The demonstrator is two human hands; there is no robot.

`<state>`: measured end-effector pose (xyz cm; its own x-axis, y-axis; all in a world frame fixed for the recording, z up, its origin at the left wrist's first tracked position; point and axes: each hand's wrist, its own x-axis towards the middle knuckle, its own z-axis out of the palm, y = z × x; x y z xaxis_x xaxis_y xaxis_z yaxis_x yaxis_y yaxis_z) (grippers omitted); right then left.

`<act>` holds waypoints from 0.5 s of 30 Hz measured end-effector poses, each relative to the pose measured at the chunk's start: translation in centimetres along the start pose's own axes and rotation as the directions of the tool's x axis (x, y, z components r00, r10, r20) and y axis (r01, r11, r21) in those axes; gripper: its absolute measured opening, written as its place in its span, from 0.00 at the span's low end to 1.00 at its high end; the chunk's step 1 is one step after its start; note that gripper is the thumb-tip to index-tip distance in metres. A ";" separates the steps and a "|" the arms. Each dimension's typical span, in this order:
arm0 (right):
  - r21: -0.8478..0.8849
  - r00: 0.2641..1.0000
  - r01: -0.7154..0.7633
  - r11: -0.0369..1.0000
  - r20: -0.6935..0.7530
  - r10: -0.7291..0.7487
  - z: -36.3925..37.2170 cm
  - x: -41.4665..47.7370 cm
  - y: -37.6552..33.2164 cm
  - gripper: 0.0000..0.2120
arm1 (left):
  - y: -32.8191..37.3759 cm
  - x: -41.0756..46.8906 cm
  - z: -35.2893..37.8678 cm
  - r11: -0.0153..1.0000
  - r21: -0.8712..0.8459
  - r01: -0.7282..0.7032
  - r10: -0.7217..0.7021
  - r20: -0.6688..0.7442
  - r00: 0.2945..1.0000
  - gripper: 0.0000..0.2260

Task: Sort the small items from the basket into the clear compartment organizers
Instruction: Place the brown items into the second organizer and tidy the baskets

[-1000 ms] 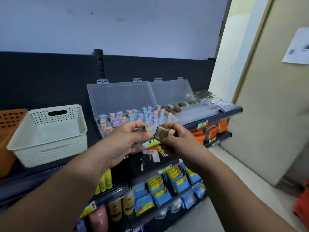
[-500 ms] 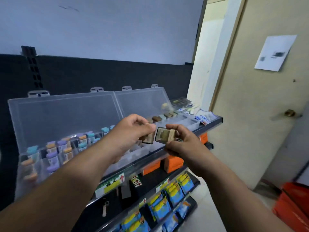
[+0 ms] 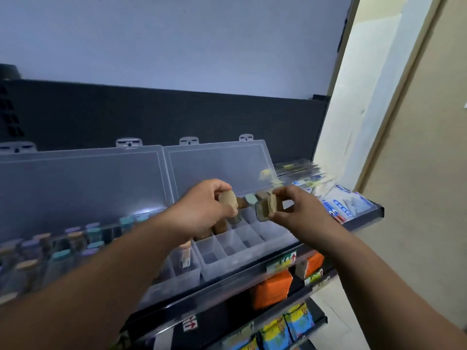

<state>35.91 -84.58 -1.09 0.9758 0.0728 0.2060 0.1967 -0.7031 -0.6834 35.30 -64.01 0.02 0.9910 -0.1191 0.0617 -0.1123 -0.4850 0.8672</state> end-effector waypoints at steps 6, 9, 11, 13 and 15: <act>-0.136 0.971 0.142 0.980 0.214 -0.111 -0.2 5.7 1.9 0.23 | -0.5 4.2 3.1 0.958 0.264 0.111 -0.098 -0.063 0.993 0.23; -0.158 0.943 0.202 0.967 0.299 -0.148 0.7 7.6 2.8 0.22 | -0.7 5.1 4.2 0.910 0.390 0.143 -0.111 -0.102 0.989 0.15; -0.175 0.915 0.255 0.951 0.360 -0.180 1.4 8.5 3.2 0.17 | -1.0 5.6 4.8 0.884 0.436 0.168 -0.130 -0.115 0.985 0.11; -0.189 0.886 0.318 0.929 0.409 -0.220 2.2 9.3 3.5 0.10 | -1.7 5.9 5.2 0.854 0.478 0.205 -0.162 -0.129 0.978 0.11; -0.202 0.849 0.377 0.904 0.466 -0.250 2.6 9.8 3.6 0.06 | -2.0 6.0 5.4 0.814 0.533 0.231 -0.183 -0.142 0.973 0.10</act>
<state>46.47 -84.54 -3.31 0.8234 0.5671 0.0190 0.5264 -0.7510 -0.3986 41.13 -68.38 -4.01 0.9950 0.0960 -0.0282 0.0983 -0.8843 0.4564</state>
